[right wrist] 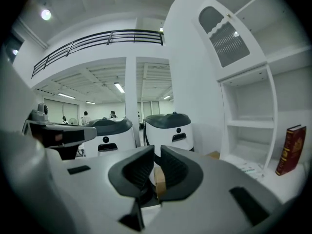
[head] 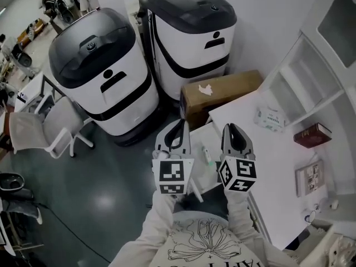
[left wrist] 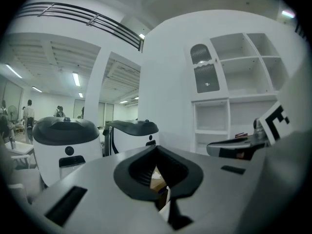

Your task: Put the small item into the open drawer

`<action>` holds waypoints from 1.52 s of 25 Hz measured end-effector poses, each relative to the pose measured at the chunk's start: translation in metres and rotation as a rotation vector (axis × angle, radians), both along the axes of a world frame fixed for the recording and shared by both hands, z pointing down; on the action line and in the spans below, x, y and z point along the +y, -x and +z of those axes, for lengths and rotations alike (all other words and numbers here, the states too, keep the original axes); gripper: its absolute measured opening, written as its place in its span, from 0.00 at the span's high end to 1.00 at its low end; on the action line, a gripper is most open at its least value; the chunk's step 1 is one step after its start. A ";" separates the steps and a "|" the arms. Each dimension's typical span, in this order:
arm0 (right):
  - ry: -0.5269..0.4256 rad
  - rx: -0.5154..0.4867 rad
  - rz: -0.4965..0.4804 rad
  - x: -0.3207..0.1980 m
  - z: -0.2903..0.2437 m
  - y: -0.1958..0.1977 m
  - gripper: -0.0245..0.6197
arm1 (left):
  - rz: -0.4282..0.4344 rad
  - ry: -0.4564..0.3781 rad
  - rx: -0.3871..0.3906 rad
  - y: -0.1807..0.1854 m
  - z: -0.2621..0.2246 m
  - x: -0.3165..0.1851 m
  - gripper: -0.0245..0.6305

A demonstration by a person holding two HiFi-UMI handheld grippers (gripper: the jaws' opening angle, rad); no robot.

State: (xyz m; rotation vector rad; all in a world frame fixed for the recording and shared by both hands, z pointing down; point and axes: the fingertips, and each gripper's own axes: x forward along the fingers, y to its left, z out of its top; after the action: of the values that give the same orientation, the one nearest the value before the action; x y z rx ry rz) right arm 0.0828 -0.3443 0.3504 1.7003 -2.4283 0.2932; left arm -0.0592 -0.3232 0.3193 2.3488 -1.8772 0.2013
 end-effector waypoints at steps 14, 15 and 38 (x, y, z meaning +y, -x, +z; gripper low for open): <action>-0.055 -0.011 0.049 0.011 -0.029 -0.011 0.95 | 0.010 -0.066 -0.005 0.006 -0.032 0.011 0.96; -0.054 -0.011 0.049 0.011 -0.029 -0.010 0.95 | 0.011 -0.068 -0.003 0.006 -0.032 0.011 0.96; -0.040 -0.026 0.043 0.011 -0.027 -0.011 0.95 | 0.009 -0.062 0.000 0.005 -0.031 0.012 0.96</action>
State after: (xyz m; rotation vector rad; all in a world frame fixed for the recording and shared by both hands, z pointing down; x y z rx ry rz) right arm 0.0936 -0.3329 0.3232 1.7785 -2.4341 0.2756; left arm -0.0642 -0.3116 0.2878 2.3972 -1.9003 0.1468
